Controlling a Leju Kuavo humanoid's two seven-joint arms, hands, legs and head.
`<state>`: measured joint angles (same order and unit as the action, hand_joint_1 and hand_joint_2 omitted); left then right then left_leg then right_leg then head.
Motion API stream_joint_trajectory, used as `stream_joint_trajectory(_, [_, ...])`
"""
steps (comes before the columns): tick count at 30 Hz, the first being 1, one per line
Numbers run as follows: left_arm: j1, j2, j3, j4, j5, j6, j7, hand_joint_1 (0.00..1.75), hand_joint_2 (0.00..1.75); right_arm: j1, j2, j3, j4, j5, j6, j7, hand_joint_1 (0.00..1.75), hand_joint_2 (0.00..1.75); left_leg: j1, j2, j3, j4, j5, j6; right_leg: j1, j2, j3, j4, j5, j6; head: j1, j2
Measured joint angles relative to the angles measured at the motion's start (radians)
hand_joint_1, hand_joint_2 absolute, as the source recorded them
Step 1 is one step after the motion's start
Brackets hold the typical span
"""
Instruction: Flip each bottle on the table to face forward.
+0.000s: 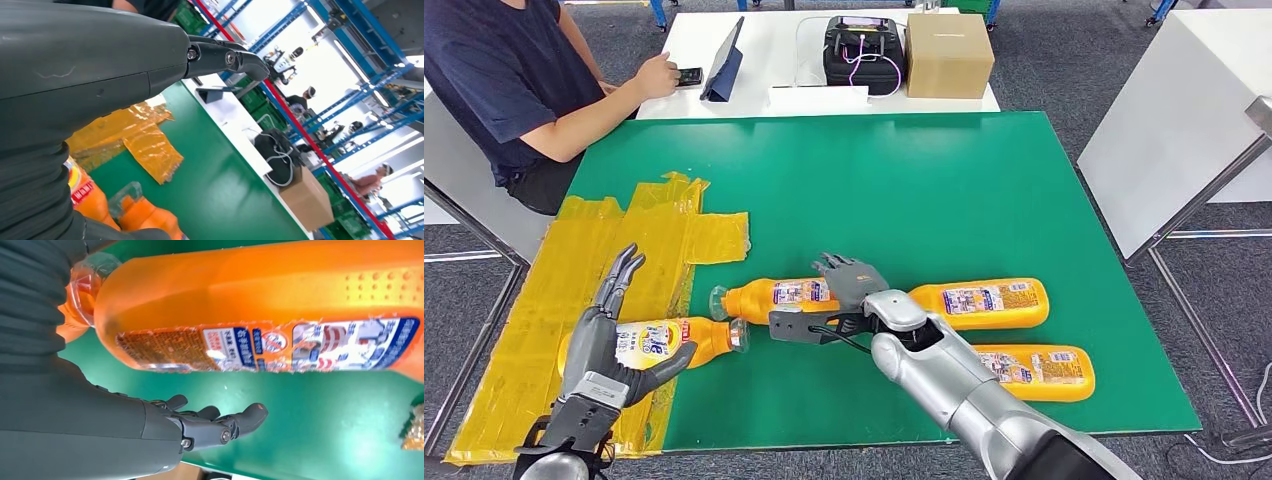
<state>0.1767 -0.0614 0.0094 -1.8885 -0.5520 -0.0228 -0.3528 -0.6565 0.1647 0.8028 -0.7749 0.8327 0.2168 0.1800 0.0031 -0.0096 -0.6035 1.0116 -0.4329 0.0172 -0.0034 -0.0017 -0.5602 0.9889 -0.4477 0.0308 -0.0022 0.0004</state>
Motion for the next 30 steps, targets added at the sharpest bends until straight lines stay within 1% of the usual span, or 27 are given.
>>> stream_joint_trajectory(4, [-0.012, 0.000, -0.020, -0.001, 0.001, -0.007, -0.004, 0.00, 1.75, -0.021, 0.025, 0.008, 0.094, 0.019, 0.016, 0.007, 0.00, 1.75, 0.000, 0.000, 0.000, 0.000, 0.000, 0.000, 0.000, 0.000, 0.000, 0.000, 0.000, 0.000, 0.000, 0.000])
stream_joint_trajectory(10, [-0.029, 0.000, -0.041, -0.001, 0.003, -0.012, -0.005, 0.00, 1.75, -0.034, 0.039, 0.011, 0.184, 0.026, 0.020, 0.008, 0.00, 1.75, 0.000, 0.000, 0.001, 0.000, 0.000, 0.000, 0.000, 0.000, 0.000, 0.000, 0.000, 0.000, 0.000, 0.000])
stream_joint_trajectory(11, [-0.030, 0.000, -0.043, -0.001, 0.003, -0.012, -0.005, 0.00, 1.75, -0.037, 0.041, 0.011, 0.192, 0.026, 0.021, 0.008, 0.06, 1.75, 0.000, 0.001, 0.001, 0.000, 0.000, 0.000, 0.000, 0.000, 0.000, 0.000, 0.000, 0.000, 0.000, 0.000])
stream_joint_trajectory(12, [-0.030, 0.000, -0.044, -0.001, 0.004, -0.012, -0.006, 0.00, 1.75, -0.040, 0.042, 0.011, 0.199, 0.028, 0.024, 0.009, 0.45, 1.75, 0.000, 0.001, 0.001, 0.000, 0.000, 0.000, 0.000, 0.000, 0.000, 0.000, 0.000, 0.000, 0.000, 0.000])
stream_joint_trajectory(14, [-0.034, 0.000, -0.047, 0.000, 0.007, -0.015, -0.007, 0.00, 1.75, -0.046, 0.044, 0.012, 0.217, 0.033, 0.038, 0.013, 1.33, 1.75, 0.000, 0.000, 0.001, 0.000, 0.000, 0.000, 0.000, 0.000, 0.000, 0.000, 0.000, 0.000, 0.000, 0.000])
stream_joint_trajectory(15, [-0.037, 0.000, -0.050, 0.002, 0.010, -0.017, -0.008, 0.00, 1.75, -0.048, 0.045, 0.013, 0.229, 0.036, 0.044, 0.015, 1.71, 1.75, 0.000, 0.000, 0.001, 0.000, 0.000, 0.000, 0.000, 0.000, 0.000, 0.000, 0.000, 0.000, 0.000, 0.000])
stream_joint_trajectory(16, [-0.042, 0.000, -0.055, 0.004, 0.014, -0.020, -0.009, 0.00, 1.75, -0.051, 0.044, 0.014, 0.242, 0.037, 0.046, 0.017, 1.75, 1.75, 0.000, 0.000, 0.002, 0.000, 0.000, 0.000, 0.000, 0.000, 0.001, 0.000, 0.000, 0.000, 0.000, 0.000])
stream_joint_trajectory(19, [-0.064, 0.000, -0.075, 0.009, 0.021, -0.028, -0.005, 0.00, 1.75, -0.053, 0.040, 0.013, 0.285, 0.037, 0.028, 0.022, 1.75, 1.75, 0.000, 0.000, 0.006, 0.000, 0.000, 0.000, 0.000, 0.000, 0.003, -0.001, 0.000, 0.000, 0.000, 0.000])
stream_joint_trajectory(22, [-0.077, 0.000, -0.096, 0.010, 0.029, -0.028, 0.000, 0.00, 1.75, -0.047, 0.033, 0.005, 0.316, 0.033, -0.011, 0.028, 1.75, 1.75, 0.000, 0.000, 0.010, 0.000, -0.001, 0.000, -0.001, 0.000, 0.003, -0.001, -0.001, 0.000, 0.000, 0.000])
stream_joint_trajectory(27, [-0.076, 0.000, -0.115, 0.008, 0.027, -0.013, 0.010, 0.00, 1.75, -0.040, 0.025, -0.027, 0.334, 0.021, -0.079, 0.029, 1.75, 1.75, 0.000, -0.001, 0.015, 0.000, -0.002, 0.000, -0.001, 0.000, 0.004, -0.001, -0.002, 0.000, 0.000, 0.000])
stream_joint_trajectory(30, [-0.060, 0.000, -0.114, 0.003, 0.030, 0.007, 0.001, 0.00, 1.75, -0.033, 0.027, -0.055, 0.334, 0.019, -0.128, 0.028, 1.75, 1.75, -0.001, 0.000, 0.014, 0.000, -0.001, 0.001, -0.001, 0.000, 0.012, -0.001, 0.001, 0.001, 0.000, 0.000])
